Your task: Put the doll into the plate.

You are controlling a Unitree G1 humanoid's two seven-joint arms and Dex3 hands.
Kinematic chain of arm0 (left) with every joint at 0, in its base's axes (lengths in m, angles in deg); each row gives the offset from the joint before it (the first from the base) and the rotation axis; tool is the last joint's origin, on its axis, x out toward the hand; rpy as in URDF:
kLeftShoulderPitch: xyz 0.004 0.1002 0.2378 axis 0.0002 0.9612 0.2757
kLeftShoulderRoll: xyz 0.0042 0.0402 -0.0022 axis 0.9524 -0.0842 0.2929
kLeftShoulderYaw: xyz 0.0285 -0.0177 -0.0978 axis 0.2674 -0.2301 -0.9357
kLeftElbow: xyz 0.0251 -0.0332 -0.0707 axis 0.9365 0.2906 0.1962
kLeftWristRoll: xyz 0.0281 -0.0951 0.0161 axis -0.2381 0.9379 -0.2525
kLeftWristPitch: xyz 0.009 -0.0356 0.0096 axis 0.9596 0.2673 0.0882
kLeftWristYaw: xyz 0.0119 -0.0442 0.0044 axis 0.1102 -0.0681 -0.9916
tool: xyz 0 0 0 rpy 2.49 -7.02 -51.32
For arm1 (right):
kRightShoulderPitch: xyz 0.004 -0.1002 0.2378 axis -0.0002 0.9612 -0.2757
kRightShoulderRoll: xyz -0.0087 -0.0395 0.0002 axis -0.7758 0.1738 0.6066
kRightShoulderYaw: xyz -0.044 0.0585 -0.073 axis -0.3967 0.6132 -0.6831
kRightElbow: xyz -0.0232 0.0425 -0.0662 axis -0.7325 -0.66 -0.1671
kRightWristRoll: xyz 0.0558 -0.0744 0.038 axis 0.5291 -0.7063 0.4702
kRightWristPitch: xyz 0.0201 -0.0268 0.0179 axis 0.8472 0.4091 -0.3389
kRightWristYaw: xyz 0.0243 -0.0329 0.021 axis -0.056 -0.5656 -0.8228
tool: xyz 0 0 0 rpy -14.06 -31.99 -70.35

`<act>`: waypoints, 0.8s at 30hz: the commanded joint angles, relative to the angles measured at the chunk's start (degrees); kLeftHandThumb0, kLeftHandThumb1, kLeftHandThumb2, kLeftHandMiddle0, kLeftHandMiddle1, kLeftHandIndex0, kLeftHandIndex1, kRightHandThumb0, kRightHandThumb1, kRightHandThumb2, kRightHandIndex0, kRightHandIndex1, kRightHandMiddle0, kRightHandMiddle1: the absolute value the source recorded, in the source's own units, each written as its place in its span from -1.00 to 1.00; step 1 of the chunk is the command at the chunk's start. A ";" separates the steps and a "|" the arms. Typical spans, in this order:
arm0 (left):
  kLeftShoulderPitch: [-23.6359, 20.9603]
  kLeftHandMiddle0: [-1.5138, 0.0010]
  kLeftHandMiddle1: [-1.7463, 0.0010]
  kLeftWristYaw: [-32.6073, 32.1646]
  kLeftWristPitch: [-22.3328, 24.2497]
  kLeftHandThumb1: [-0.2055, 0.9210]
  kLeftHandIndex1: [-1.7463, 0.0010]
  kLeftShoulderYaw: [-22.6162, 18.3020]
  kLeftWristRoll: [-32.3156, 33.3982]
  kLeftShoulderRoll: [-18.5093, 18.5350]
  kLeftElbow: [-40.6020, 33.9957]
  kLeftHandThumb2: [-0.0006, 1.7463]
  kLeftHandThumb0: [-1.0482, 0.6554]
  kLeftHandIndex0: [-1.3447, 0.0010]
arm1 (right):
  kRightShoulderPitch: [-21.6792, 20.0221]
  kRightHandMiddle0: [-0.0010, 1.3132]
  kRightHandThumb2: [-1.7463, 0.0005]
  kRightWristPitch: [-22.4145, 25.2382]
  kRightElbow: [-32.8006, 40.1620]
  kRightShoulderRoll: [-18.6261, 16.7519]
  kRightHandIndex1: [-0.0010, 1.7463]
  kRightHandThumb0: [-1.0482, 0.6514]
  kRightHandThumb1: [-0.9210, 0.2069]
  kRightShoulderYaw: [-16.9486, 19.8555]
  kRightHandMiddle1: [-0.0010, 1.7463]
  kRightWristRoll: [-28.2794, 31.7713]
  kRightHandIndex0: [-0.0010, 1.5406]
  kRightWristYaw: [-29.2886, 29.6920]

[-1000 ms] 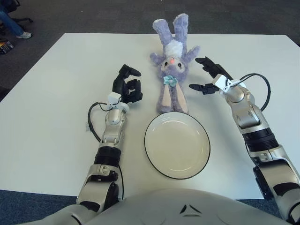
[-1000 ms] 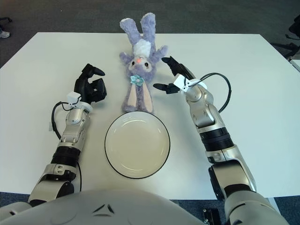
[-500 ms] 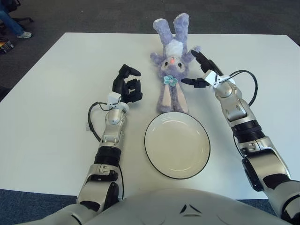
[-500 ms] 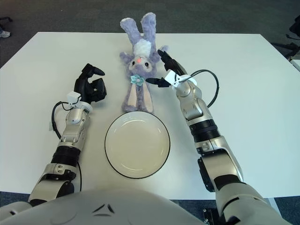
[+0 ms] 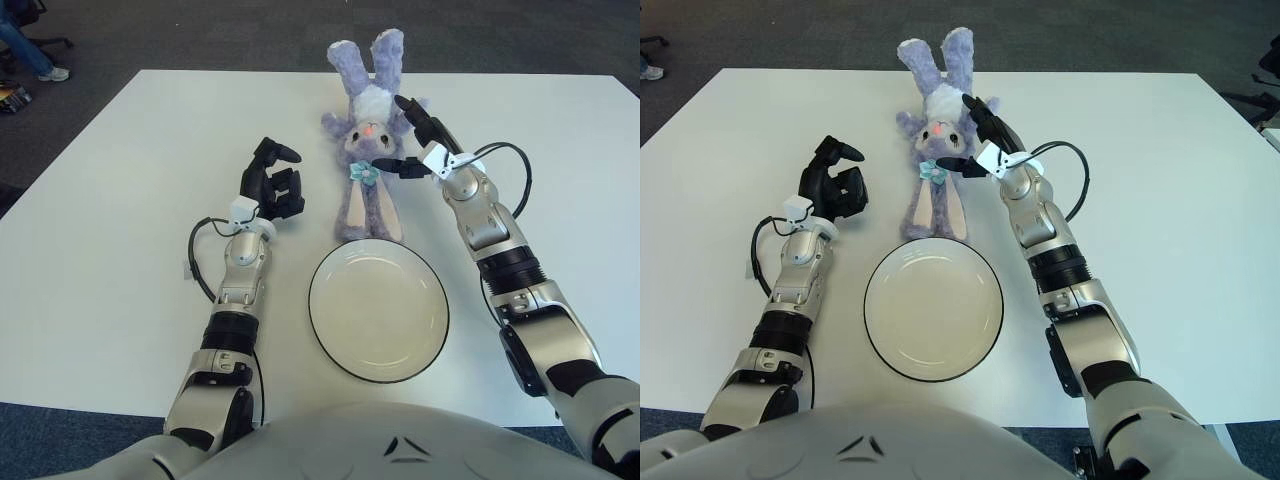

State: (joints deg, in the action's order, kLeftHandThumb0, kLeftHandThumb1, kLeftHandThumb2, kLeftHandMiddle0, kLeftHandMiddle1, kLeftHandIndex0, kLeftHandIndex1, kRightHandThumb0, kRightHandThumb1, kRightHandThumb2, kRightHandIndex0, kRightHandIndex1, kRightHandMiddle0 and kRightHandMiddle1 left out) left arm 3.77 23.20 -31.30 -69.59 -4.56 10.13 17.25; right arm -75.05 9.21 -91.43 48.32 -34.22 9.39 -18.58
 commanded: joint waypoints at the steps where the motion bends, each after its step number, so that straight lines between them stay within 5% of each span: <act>1: 5.20 -0.50 -1.00 0.41 -0.38 0.29 -1.00 -0.34 0.68 -0.61 3.89 0.22 -0.26 0.33 | -3.16 -1.00 0.39 2.13 -1.44 -1.21 -0.97 -0.82 -0.38 -0.47 -0.70 -1.22 -0.93 0.63; 3: 5.17 -0.50 -1.00 0.29 -0.32 0.29 -1.00 -0.38 0.60 -0.63 3.91 0.22 -0.26 0.33 | -4.17 -1.00 0.40 3.04 -2.13 -1.38 -0.84 -0.83 -0.39 -1.16 -0.68 -1.93 -0.89 0.21; 5: 5.23 -0.50 -1.00 0.15 -0.34 0.29 -1.00 -0.35 0.47 -0.74 3.94 0.22 -0.26 0.33 | -4.87 -1.00 0.45 3.66 -2.66 -1.41 -0.41 -0.87 -0.44 -1.73 -0.64 -2.52 -0.96 -0.10; 24: 5.72 -0.49 -1.00 -0.52 -1.23 0.30 -1.00 0.13 -0.44 -1.34 3.70 0.21 -0.26 0.33 | -11.63 -1.00 0.51 4.19 -15.35 -2.26 0.55 -1.00 -0.57 -5.27 -0.53 -5.03 -1.00 -0.45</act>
State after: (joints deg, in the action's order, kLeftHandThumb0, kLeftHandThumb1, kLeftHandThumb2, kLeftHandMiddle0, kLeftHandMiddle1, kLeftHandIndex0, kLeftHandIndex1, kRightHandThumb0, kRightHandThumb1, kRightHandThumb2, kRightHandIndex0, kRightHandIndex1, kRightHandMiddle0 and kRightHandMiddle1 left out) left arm 3.53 23.08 -31.58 -69.56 -4.78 9.71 17.46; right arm -84.64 13.37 -104.59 46.61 -39.02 4.96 -19.02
